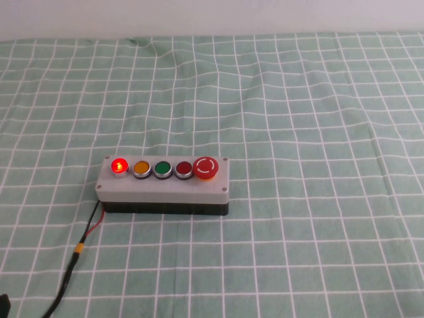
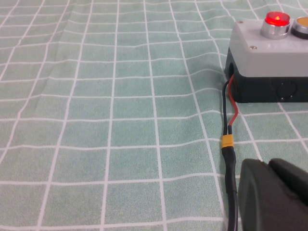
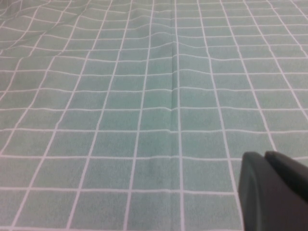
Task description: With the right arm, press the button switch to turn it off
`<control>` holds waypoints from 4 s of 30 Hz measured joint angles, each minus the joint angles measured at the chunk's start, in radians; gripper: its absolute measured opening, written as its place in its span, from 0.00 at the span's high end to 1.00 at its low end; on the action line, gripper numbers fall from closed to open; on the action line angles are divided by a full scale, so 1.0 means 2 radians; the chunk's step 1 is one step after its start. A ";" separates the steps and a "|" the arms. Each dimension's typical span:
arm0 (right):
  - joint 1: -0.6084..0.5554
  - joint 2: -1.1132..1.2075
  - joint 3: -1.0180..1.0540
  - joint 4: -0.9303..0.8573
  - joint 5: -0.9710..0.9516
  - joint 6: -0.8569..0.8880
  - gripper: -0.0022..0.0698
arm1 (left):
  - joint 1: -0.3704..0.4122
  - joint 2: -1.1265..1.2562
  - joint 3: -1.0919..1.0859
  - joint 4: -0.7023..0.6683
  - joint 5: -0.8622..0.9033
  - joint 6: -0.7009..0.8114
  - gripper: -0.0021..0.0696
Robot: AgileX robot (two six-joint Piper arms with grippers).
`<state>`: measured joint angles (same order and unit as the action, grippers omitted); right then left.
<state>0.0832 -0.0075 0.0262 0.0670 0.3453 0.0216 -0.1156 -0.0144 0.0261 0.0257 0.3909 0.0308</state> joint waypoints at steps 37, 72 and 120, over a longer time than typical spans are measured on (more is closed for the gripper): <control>0.000 0.000 0.000 0.000 -0.361 0.000 0.99 | 0.000 0.000 0.000 0.000 0.000 0.000 0.98; 0.000 0.121 -0.285 -0.003 -0.042 0.194 0.99 | 0.000 0.000 0.000 0.000 0.000 0.000 0.98; 0.158 0.738 -0.631 0.415 0.178 -0.410 0.99 | 0.000 0.000 0.000 0.000 0.000 0.000 0.98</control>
<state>0.3990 1.4685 -1.2367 0.8978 0.7022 -0.7986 -0.1156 -0.0144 0.0261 0.0257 0.3909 0.0308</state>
